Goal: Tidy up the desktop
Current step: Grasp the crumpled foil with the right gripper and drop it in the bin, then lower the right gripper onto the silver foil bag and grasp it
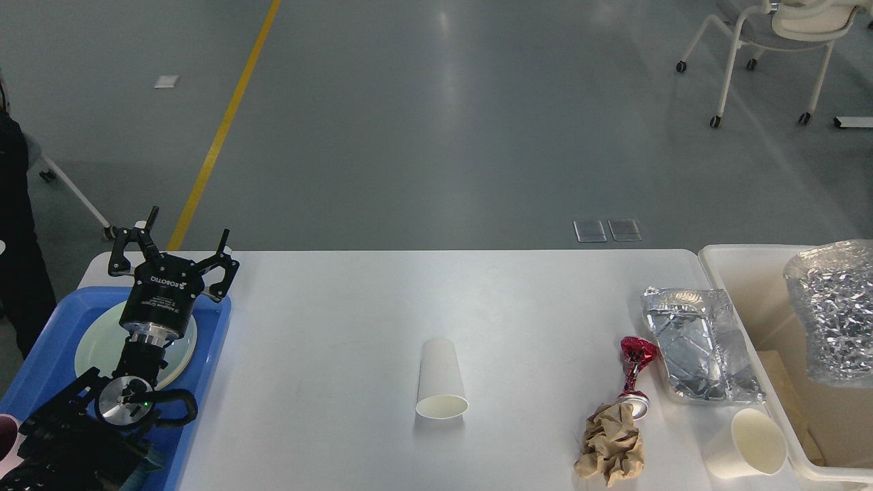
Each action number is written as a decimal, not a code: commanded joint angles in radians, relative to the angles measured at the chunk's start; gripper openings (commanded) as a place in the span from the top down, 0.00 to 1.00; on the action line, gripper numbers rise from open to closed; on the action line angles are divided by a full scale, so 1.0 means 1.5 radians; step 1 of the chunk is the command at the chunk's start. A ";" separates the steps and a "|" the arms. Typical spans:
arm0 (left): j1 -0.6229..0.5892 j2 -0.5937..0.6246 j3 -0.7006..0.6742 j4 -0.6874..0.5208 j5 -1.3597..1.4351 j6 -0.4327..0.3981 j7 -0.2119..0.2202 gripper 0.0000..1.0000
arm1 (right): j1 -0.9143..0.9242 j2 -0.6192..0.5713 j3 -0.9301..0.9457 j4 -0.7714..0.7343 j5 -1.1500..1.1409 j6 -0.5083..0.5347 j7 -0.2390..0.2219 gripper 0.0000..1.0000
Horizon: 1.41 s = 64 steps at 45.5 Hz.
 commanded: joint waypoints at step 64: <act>0.000 0.000 0.000 0.000 0.000 0.000 0.000 0.00 | 1.118 0.110 0.257 0.804 -0.112 0.692 0.074 0.00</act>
